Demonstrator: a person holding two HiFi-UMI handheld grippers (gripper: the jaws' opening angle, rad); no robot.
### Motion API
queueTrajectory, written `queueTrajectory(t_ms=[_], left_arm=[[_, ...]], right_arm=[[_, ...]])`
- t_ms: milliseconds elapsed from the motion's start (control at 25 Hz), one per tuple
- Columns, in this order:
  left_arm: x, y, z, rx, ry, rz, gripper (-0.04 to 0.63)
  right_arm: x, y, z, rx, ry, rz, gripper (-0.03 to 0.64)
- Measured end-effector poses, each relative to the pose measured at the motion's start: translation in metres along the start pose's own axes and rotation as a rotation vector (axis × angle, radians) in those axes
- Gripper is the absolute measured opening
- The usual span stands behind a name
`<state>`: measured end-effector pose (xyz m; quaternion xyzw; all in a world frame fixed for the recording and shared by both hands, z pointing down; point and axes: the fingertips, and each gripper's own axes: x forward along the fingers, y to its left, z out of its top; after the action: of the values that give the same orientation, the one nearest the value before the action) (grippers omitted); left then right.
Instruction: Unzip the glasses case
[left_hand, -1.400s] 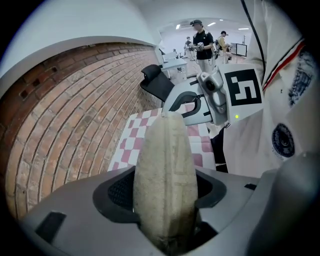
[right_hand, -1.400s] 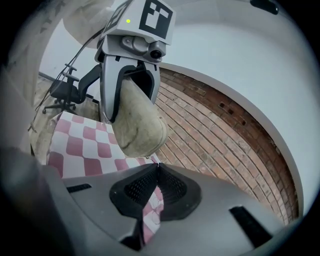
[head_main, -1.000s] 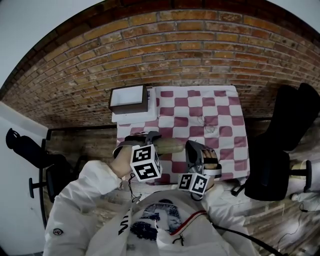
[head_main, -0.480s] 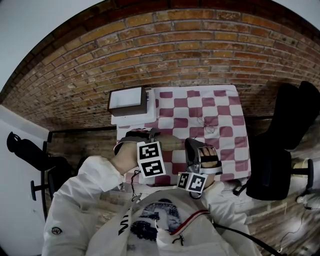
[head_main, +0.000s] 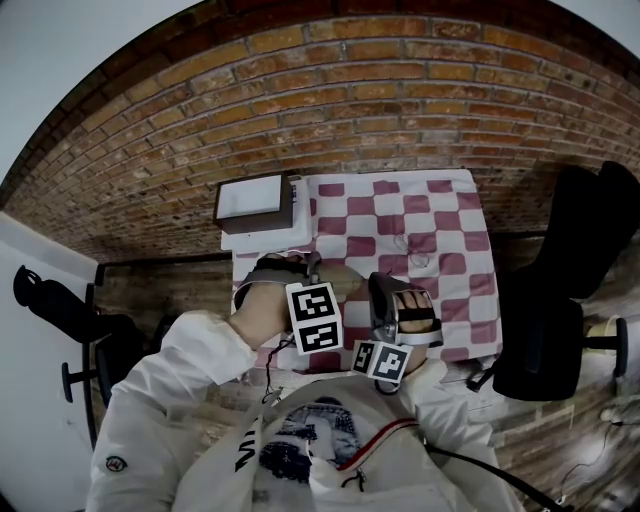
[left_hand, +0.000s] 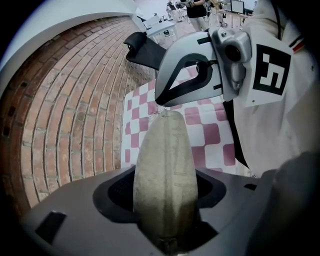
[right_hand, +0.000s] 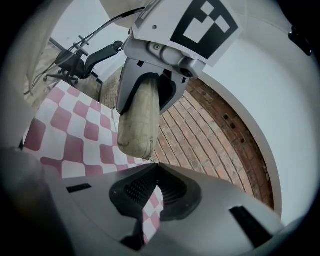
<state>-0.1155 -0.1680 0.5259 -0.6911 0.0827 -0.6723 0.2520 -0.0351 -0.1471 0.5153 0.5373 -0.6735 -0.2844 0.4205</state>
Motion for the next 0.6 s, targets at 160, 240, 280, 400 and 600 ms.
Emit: queueTrajectory(t_ms=[160,240,280,400,600], left_arm=[[0.0015,0.0014,-0.0002,0.008,0.014,0.003,0.29],[0.0024,0.0011,0.0004,0.013,0.021,0.004,0.29],[0.0029,0.001,0.0011,0.016,0.024,0.006,0.29],[0.005,0.0009,0.0033,0.024,0.031,0.011,0.29],[0.0089,0.0004,0.0077,0.029,0.039,0.009,0.29]], right_arm=[[0.0006,0.0006,0.0004,-0.008,0.001,-0.001,0.017],[-0.0005,0.0006,0.0005,-0.014,0.002,-0.002,0.017],[-0.0011,0.0005,0.0003,-0.018,0.002,-0.003,0.017],[-0.0021,-0.0001,-0.0011,-0.028,0.005,-0.005,0.017],[-0.0028,0.0003,-0.0042,-0.035,0.009,-0.005,0.017]])
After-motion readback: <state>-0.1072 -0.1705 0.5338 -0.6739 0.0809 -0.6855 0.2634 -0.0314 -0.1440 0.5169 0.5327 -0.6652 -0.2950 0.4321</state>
